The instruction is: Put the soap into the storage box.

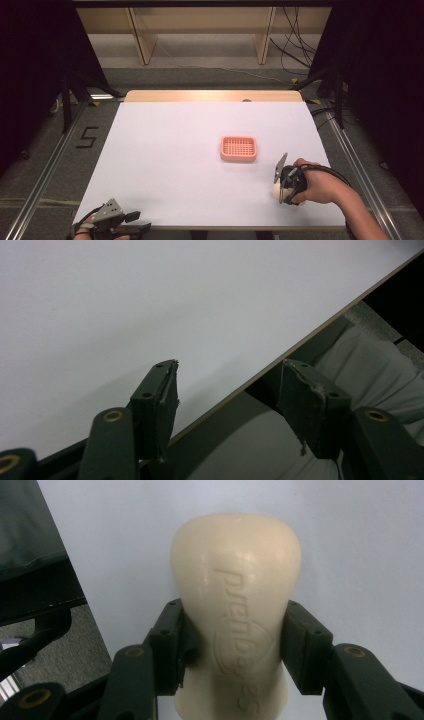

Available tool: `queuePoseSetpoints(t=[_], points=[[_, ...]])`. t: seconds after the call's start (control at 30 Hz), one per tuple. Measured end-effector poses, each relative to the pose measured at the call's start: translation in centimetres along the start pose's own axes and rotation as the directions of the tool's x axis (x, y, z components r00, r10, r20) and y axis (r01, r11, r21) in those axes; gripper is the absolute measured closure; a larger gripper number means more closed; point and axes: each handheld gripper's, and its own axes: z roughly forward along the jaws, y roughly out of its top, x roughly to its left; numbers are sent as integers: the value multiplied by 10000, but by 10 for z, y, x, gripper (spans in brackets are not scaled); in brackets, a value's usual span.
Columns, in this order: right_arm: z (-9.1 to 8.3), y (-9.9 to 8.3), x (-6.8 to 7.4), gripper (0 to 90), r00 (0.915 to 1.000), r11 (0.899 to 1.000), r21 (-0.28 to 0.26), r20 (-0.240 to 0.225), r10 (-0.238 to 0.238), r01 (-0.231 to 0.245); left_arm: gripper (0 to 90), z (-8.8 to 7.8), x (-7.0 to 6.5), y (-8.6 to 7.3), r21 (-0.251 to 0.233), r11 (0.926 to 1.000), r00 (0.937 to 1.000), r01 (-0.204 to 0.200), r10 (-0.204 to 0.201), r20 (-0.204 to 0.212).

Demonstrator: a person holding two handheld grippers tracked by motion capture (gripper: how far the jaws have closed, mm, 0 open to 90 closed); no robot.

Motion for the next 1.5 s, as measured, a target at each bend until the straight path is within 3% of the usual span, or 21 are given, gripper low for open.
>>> queuePoseSetpoints(t=[0.03, 0.07, 0.13, 0.2, 0.3, 0.43, 0.5, 0.53, 0.77, 0.87, 0.97, 1.1, 1.17, 1.27, 1.33, 1.37, 1.5], points=[[-1, 0, -1, 506, 10000, 10000, -15, 23, -37, 37, 399, -2, 1, 1, 224, 9997, 9999, 4, -7, 142], [-1, 1, -2, 506, 9999, 9999, -32, -40, -137, 137, 399, 1, 0, 0, -62, 10000, 10000, 19, -19, -64], [-2, 1, -2, 506, 10000, 10000, -47, -5, -69, 69, 400, 1, 0, -1, -106, 9999, 10000, 34, -35, -93], [-2, 3, -3, 506, 10000, 10000, -40, 31, -69, 69, 399, -2, 1, 1, 233, 9997, 9999, -10, 6, 151], [-3, 3, -5, 506, 10000, 10000, -52, 31, -80, 81, 399, -1, -1, 0, -52, 10000, 9997, 61, -60, 232], [-4, 3, -7, 506, 10000, 10000, -59, 43, -58, 58, 399, -2, 1, 1, 161, 9998, 9999, -94, 91, 139], [-5, 4, -8, 506, 9999, 9999, -53, 94, -112, 112, 399, 0, -1, 0, -158, 9998, 9998, 88, -86, 169], [-4, 4, -8, 506, 9999, 9999, -40, 105, -99, 99, 399, -1, -1, 1, 23, 10000, 9997, 53, -53, 256], [-7, 6, -12, 506, 9998, 9999, -54, 169, -95, 96, 400, -1, -1, 0, -46, 10000, 9997, 59, -58, 237], [-9, 7, -12, 506, 9997, 9999, 81, 224, 122, -124, 400, -1, -1, 0, -40, 10000, 9997, 65, -64, 234], [-10, 7, -16, 506, 9996, 9999, 32, 251, -136, 135, 399, -1, -1, 0, -23, 10000, 9998, 3, -2, 223], [-10, 8, -15, 506, 9998, 9999, 137, 185, 102, -104, 400, -1, -1, 0, -51, 10000, 9997, 56, -55, 232], [-9, 8, -17, 506, 9994, 9999, 71, 325, -93, 91, 400, -1, 0, 0, 7, 10000, 9998, -5, 4, 217], [-10, 9, -17, 506, 9997, 9999, 128, 225, 101, -104, 400, -1, -1, 0, -36, 10000, 9997, 39, -38, 222], [-10, 9, -20, 506, 9992, 9998, 64, 354, -209, 207, 400, -1, -1, 0, -64, 10000, 9997, 45, -44, 224], [-11, 10, -19, 506, 9995, 9999, 110, 319, 14, -17, 400, -1, -1, 0, -68, 10000, 9997, 33, -32, 228], [-12, 11, -21, 507, 9993, 9999, 128, 349, -105, 101, 400, -1, -1, 0, -72, 10000, 9997, 22, -20, 234]])
